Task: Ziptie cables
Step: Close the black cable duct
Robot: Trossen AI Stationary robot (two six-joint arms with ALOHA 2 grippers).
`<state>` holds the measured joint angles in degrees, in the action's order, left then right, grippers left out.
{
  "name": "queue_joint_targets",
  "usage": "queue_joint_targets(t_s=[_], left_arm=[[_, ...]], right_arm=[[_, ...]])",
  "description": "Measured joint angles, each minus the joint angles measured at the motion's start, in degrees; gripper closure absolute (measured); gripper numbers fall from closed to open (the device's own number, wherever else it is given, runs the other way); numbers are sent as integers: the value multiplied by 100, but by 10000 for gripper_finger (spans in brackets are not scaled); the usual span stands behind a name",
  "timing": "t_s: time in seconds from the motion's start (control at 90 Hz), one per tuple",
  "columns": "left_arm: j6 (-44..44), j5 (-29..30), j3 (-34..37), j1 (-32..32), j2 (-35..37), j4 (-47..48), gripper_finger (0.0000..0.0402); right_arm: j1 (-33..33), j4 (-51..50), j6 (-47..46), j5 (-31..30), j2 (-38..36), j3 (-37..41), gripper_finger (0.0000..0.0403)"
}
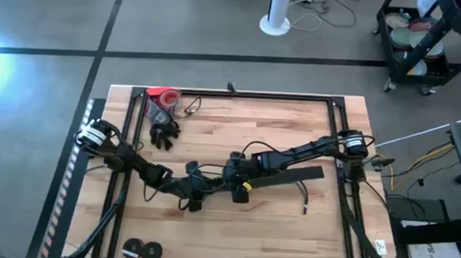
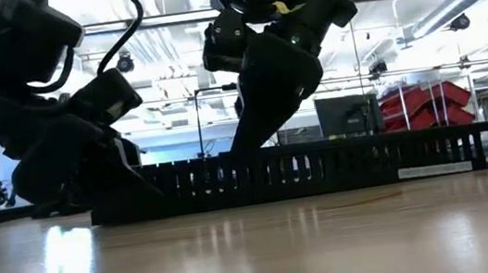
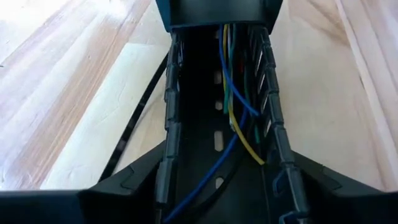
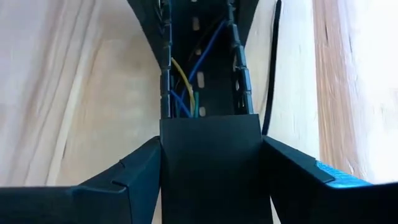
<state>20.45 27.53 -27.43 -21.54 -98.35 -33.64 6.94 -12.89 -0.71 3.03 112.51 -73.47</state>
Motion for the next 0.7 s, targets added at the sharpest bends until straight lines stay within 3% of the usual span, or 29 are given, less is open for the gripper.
queue_joint_targets(t_s=[0.267, 0.7], left_arm=[[62, 37, 95, 7, 2, -71, 184], [90, 45, 191, 13, 7, -178, 183]], right_arm=[[129, 31, 569, -35, 8, 2, 180], [159, 230, 475, -304, -31, 59, 180]])
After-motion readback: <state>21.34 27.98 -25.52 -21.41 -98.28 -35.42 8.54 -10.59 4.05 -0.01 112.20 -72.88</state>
